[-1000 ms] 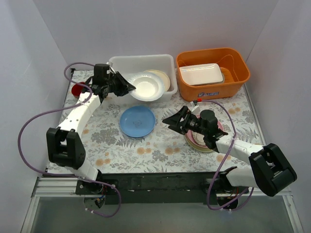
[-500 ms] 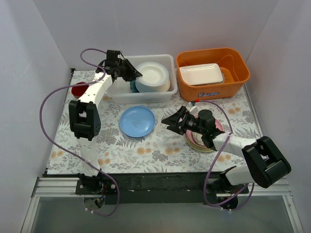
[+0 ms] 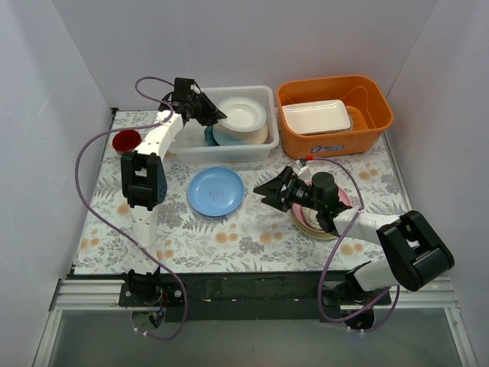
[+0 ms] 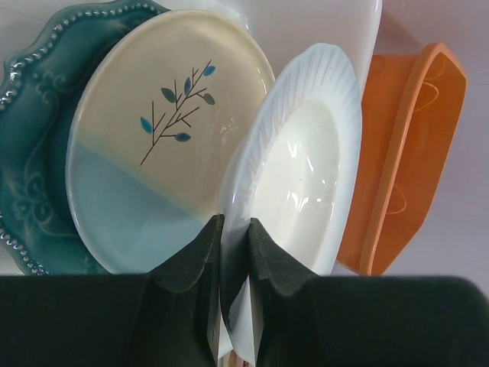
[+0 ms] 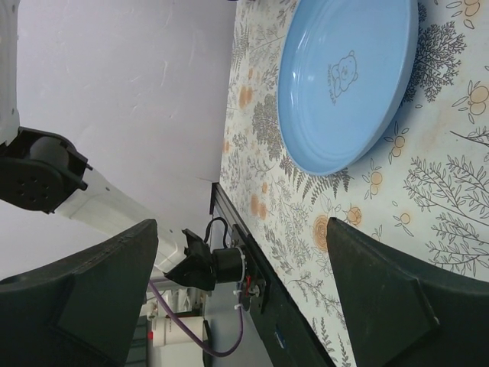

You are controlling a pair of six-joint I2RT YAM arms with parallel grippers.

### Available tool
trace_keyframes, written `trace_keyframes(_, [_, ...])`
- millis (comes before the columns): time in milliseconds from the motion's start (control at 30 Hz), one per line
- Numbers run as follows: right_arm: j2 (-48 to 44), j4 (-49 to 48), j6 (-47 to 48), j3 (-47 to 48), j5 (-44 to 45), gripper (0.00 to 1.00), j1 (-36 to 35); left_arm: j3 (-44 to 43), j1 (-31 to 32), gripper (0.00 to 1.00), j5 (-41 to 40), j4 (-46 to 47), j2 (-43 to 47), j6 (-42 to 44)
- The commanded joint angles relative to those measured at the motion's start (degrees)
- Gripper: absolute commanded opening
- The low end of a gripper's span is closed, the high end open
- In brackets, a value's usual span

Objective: Place the plates into the plastic bin on the countertop
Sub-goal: Place the plate in the plastic bin.

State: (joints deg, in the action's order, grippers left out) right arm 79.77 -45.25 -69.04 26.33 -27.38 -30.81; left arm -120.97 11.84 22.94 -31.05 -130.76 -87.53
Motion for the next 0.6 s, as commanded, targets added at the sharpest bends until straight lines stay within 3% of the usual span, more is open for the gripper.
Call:
trace_keyframes(0, [0.7, -3.6, 0.1, 0.0, -1.2, 0.98, 0.3, -2.3, 0.1, 0.0, 1.2, 2.3, 1.6, -1.6])
trace_keyframes(433, [0.6, -1.9, 1.7, 0.3, -1.7, 0.98, 0.5, -1.3, 0.1, 0.0, 2.1, 3.6, -2.5, -3.0])
trace_keyframes(567, [1.1, -1.7, 1.9, 0.2, -2.4, 0.98, 0.7, -1.0, 0.2, 0.09, 2.4, 3.6, -3.5, -3.7])
